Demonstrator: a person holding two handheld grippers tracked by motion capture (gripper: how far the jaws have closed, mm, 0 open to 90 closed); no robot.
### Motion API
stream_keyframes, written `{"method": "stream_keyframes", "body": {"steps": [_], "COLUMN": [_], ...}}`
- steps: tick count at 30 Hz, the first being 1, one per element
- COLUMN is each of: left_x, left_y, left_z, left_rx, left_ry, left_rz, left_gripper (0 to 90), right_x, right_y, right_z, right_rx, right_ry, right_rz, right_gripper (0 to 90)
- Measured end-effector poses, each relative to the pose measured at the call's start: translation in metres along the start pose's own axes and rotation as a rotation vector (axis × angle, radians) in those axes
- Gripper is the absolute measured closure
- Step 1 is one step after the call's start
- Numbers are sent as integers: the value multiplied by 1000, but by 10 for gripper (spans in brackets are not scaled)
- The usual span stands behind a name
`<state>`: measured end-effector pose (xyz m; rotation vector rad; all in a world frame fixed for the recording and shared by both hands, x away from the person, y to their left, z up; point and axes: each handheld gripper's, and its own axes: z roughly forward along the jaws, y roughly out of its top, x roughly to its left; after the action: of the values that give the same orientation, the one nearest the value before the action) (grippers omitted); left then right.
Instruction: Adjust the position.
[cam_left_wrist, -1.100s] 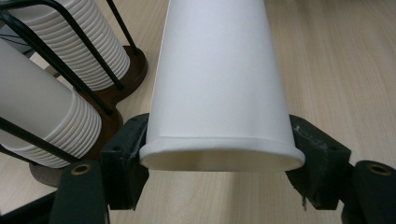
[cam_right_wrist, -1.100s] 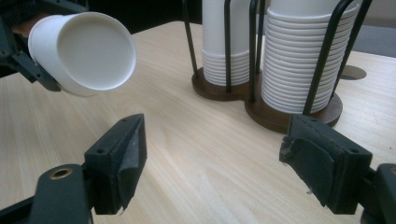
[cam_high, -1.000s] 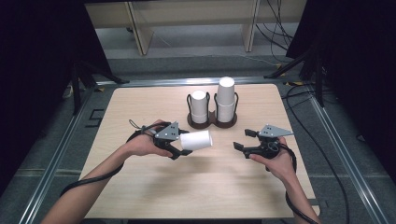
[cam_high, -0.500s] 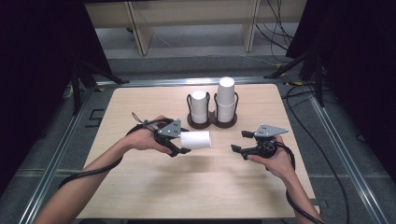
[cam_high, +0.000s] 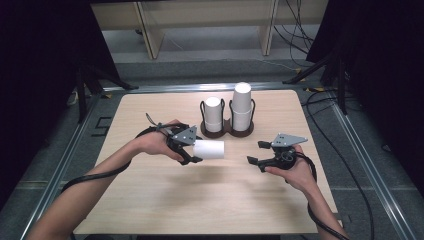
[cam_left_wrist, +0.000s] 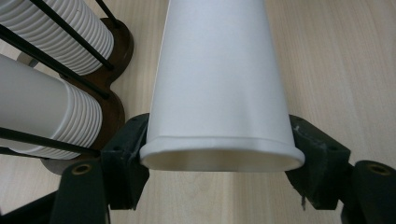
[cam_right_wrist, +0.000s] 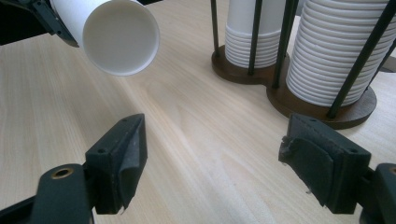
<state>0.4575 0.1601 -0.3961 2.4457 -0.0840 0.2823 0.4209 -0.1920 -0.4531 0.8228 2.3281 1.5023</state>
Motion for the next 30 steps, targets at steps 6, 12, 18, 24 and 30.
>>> {"method": "stream_keyframes", "body": {"steps": [6, 12, 18, 24, 30], "left_x": [2, 4, 7, 8, 11], "left_y": [3, 5, 9, 12, 16], "left_z": [-3, -6, -8, -12, -16], "left_rx": [21, 27, 54, 75, 126], "left_ry": [-19, -9, -12, -15, -19], "left_rz": [10, 10, 24, 40, 62], "left_gripper": [294, 295, 295, 297, 300], "right_x": [2, 2, 4, 5, 6], "right_y": [3, 6, 7, 10, 12], "right_z": [0, 0, 1, 0, 3], "right_rx": [14, 22, 16, 19, 36], "right_ry": [4, 3, 9, 21, 39], "right_rz": [-1, -18, -17, -33, -38], "right_gripper": [223, 227, 241, 241, 240]}}
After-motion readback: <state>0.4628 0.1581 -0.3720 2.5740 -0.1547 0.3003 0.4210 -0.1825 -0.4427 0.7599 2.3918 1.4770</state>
